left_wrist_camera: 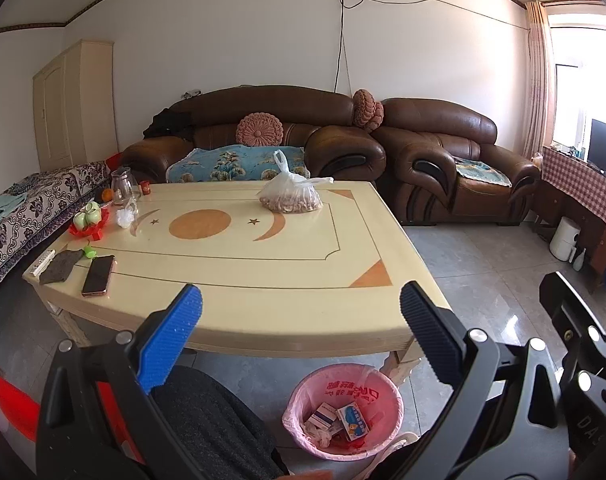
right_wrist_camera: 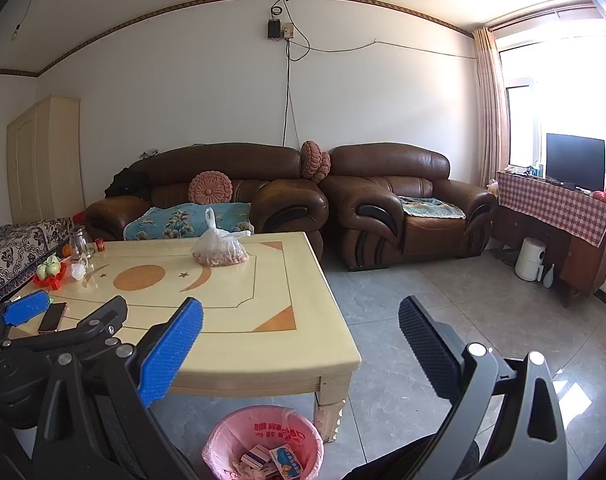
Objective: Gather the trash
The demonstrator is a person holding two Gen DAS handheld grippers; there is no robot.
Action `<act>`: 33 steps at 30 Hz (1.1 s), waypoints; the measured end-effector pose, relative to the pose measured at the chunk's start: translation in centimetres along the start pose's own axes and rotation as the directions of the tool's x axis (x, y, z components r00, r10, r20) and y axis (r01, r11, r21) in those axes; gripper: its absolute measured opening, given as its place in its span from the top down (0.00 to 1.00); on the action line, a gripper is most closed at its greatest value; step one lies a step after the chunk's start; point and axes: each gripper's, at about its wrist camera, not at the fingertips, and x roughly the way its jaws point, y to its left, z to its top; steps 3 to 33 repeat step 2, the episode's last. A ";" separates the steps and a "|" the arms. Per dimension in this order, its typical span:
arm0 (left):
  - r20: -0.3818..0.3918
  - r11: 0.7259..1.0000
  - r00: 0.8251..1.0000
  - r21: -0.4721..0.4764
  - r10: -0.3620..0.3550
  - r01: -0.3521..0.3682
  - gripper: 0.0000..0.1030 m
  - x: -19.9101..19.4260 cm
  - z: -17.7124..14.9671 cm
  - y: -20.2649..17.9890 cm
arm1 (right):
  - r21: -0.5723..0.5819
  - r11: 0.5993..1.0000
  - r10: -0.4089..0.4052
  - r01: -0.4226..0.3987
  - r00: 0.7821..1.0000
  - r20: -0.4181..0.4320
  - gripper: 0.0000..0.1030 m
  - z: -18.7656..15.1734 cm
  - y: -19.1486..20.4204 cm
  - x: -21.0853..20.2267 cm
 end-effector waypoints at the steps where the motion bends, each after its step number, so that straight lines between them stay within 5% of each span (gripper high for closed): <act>1: -0.001 1.000 1.000 -0.001 0.001 -0.001 0.06 0.0 0.0 0.0 | -0.001 1.000 0.001 -0.001 1.000 -0.001 0.07 0.0 0.0 0.1; 33: 0.000 1.000 1.000 0.001 0.004 -0.004 0.06 0.1 0.1 0.1 | 0.000 1.000 0.001 -0.001 1.000 -0.002 0.07 0.0 0.0 0.1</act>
